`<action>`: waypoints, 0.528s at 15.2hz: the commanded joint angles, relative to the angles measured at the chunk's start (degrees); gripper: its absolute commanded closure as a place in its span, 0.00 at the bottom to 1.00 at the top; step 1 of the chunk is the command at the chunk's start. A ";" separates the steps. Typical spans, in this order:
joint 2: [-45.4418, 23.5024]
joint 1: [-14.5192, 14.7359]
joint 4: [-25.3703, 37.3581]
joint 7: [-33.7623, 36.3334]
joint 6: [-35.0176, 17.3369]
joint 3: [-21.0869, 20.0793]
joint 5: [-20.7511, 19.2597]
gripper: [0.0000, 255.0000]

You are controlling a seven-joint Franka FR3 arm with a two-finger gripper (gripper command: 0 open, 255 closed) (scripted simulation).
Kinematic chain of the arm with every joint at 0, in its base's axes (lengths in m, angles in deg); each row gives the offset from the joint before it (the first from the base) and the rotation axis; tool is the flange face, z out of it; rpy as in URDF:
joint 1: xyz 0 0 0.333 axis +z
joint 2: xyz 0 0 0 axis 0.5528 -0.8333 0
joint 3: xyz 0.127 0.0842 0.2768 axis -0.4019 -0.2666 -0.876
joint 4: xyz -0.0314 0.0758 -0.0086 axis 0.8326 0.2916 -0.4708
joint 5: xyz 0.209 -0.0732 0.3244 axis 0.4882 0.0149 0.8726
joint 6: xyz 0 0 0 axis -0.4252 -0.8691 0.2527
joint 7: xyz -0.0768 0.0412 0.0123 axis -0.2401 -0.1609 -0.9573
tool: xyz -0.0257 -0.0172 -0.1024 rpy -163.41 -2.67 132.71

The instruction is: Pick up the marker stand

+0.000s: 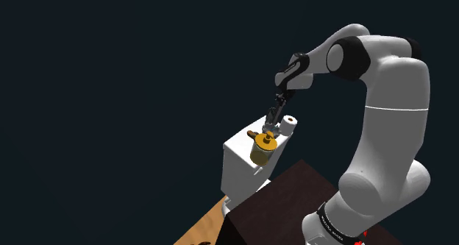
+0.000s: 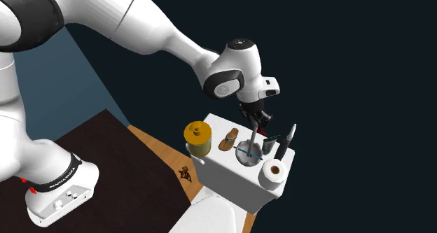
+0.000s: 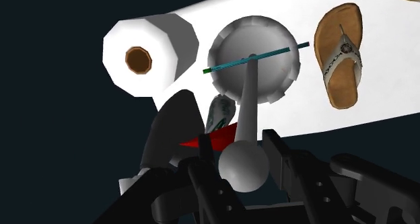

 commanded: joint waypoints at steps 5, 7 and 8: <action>2.94 0.60 0.45 0.05 3.28 0.70 -0.79 1.00; 3.92 0.79 0.70 0.06 4.47 0.92 -1.06 1.00; 4.39 0.88 0.84 0.06 5.07 1.02 -1.19 1.00</action>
